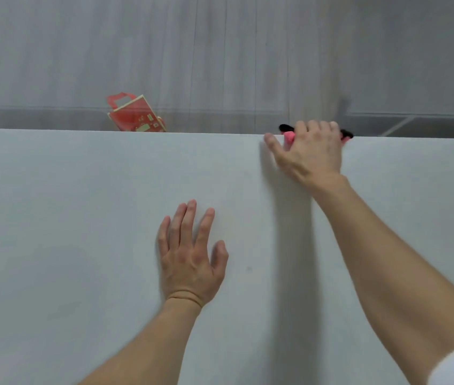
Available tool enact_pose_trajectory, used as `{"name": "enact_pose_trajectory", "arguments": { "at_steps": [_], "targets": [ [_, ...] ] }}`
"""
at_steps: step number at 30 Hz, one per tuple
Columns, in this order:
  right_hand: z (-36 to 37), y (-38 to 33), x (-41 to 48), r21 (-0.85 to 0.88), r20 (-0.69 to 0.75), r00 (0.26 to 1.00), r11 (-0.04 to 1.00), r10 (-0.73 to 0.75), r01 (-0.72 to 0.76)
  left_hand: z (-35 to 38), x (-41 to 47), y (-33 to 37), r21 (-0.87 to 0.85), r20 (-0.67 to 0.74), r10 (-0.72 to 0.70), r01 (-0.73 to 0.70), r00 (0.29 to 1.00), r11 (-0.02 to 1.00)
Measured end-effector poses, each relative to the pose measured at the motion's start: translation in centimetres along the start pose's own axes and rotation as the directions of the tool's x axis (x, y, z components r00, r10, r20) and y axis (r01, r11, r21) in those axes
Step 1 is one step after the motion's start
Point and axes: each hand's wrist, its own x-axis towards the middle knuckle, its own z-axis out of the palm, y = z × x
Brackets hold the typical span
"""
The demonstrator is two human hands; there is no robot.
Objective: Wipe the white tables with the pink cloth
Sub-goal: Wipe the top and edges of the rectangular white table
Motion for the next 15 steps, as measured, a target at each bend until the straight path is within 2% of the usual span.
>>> {"name": "enact_pose_trajectory", "arguments": {
  "at_steps": [4,5,7,10,15],
  "targets": [
    [0.4,-16.9,-0.2,0.144,0.092,0.951,0.949,-0.294,0.28,0.2,0.3,0.0,-0.04,-0.05,0.014,-0.016,0.999,0.999],
    [0.2,-19.4,-0.3,0.164,0.102,0.938,0.935,-0.332,0.313,0.1,0.2,0.0,-0.045,-0.055,0.018,-0.02,0.998,0.999],
    [0.2,-20.0,0.0,0.202,0.09,0.917,0.909,-0.388,0.364,0.2,0.3,0.1,-0.042,-0.061,0.018,-0.02,0.998,0.999],
    [1.1,-11.2,0.5,0.208,-0.006,0.942,0.921,-0.335,0.329,0.0,0.3,0.0,-0.02,-0.05,0.005,-0.006,0.999,1.0],
    [0.0,9.9,0.7,0.061,-0.063,0.998,0.998,-0.006,0.01,0.0,0.3,0.1,-0.015,-0.028,0.005,-0.005,1.0,1.0]
  ]
}}
